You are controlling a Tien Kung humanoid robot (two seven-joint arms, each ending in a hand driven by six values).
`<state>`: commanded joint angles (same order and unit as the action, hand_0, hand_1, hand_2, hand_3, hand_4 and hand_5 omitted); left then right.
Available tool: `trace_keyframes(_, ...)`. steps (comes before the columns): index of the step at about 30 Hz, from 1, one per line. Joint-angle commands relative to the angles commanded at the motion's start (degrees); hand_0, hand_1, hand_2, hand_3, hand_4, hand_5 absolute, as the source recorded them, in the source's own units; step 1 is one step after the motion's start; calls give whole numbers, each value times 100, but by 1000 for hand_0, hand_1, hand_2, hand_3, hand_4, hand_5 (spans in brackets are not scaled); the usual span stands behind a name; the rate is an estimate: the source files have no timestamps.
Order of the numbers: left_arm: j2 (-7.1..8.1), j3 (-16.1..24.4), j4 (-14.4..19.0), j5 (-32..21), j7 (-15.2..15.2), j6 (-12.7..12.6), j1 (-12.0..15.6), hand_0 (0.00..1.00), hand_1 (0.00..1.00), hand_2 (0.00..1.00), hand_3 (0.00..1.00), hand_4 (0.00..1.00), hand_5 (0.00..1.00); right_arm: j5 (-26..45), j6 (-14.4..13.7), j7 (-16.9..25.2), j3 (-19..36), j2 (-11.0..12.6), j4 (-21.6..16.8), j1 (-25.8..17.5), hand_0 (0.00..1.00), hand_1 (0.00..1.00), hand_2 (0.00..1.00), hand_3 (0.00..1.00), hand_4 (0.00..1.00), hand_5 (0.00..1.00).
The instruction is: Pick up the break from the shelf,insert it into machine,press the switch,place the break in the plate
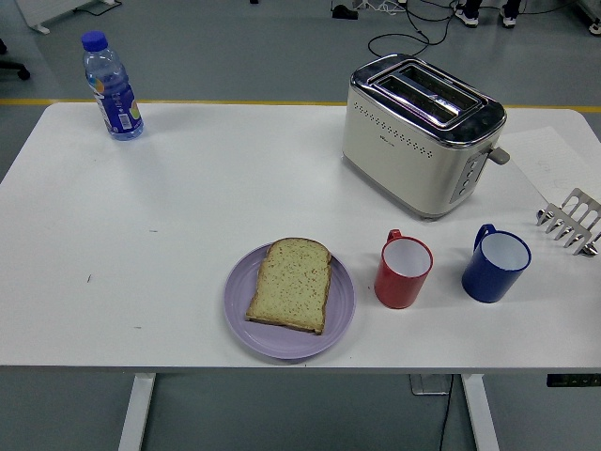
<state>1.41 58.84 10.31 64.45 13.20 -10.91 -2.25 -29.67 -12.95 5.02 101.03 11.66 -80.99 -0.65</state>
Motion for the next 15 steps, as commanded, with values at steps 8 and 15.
trace_keyframes(8,-23,5,0,-91,-21,-17,-15,629,520,509,504,286,873,154,7,103,-11,-2,-46,0,689,649,675,621,462,326)
trace_keyframes(15,-40,15,0,-142,-34,-29,-52,630,520,509,504,286,875,286,3,138,-24,-4,-79,18,687,647,674,620,462,324)
